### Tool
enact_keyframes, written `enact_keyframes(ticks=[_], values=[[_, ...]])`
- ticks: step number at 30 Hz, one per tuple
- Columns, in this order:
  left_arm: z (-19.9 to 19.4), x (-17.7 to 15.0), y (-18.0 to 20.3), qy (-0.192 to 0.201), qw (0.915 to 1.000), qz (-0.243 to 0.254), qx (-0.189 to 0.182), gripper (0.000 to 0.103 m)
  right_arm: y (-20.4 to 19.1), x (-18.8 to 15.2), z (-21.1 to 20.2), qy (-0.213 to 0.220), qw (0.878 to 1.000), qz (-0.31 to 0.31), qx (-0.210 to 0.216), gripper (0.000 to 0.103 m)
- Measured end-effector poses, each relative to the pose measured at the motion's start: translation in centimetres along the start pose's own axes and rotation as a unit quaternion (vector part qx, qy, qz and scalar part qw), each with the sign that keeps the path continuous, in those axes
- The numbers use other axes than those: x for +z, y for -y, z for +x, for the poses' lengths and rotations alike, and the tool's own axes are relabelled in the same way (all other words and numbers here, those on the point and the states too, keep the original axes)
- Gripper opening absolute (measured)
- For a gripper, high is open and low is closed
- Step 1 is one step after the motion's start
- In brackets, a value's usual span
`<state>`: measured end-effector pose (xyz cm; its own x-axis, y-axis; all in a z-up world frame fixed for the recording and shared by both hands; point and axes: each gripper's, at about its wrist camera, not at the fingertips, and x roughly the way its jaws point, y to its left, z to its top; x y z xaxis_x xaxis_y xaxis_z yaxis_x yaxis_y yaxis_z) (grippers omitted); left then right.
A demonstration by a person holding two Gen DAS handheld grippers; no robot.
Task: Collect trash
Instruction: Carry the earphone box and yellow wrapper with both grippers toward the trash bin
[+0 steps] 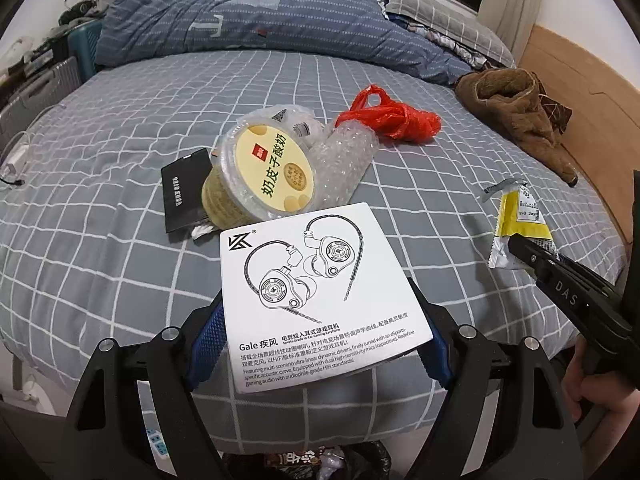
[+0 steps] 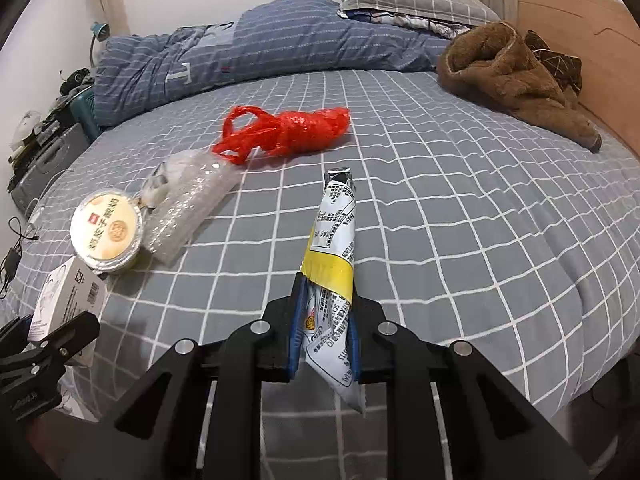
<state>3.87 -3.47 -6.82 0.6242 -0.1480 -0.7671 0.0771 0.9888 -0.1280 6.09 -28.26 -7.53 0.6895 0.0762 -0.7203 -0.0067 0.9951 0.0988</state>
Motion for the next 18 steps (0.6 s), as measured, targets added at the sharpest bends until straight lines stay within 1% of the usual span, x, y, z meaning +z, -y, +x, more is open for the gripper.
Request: enact_keyframes(ticks=[18], values=[[-2.2, -2.8, -0.6, 0.001, 0.9999, 0.012, 0.005, 0.079, -3.3, -3.4, -3.5, 0.002, 0.999, -0.036, -0.007, 0.017]])
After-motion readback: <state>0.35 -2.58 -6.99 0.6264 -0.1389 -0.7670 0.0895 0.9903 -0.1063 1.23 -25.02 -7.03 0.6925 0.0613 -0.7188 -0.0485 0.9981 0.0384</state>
